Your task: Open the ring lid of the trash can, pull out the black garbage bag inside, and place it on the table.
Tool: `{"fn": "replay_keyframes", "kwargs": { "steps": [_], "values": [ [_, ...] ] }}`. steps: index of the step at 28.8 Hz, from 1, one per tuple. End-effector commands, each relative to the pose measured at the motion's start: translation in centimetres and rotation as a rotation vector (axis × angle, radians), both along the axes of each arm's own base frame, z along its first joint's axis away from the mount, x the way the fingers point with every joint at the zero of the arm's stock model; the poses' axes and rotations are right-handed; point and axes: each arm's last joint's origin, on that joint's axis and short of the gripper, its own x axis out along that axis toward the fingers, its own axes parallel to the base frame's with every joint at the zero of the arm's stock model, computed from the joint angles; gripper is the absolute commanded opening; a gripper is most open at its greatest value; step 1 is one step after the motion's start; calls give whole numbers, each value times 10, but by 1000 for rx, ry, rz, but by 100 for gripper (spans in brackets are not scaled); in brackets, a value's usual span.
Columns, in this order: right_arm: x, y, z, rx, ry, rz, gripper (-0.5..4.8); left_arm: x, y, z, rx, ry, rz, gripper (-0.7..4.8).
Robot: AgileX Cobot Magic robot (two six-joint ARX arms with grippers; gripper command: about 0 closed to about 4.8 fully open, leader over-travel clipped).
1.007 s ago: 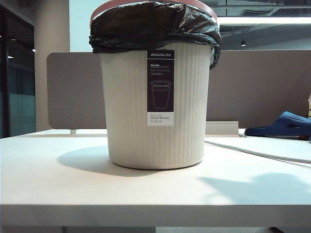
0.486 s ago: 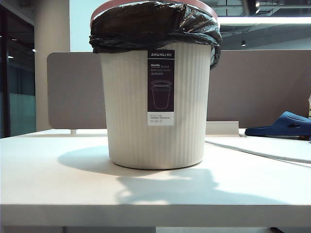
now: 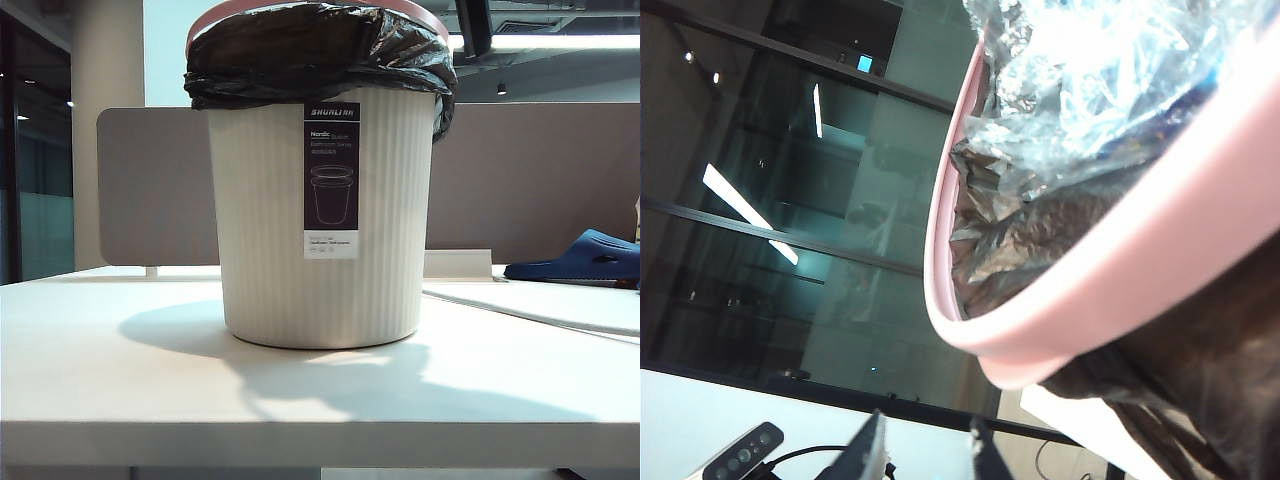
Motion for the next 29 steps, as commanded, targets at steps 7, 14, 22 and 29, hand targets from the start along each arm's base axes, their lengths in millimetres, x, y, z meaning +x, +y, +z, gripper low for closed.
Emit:
{"fn": "replay_keyframes", "kwargs": {
  "steps": [7, 14, 22, 29],
  "values": [
    [0, 0, 4, 60, 34, 1, 111, -2, -4, 8, 19, -102, -99, 30],
    [0, 1, 3, 82, 72, 5, 133, -3, -5, 14, 2, -159, -167, 25],
    [1, 1, 3, 83, 73, -4, 142, 5, -6, 14, -74, -76, -173, 26],
    [4, -3, 3, 83, 74, -23, 141, 17, -8, 19, -177, -23, -178, 26]
  ]
}}
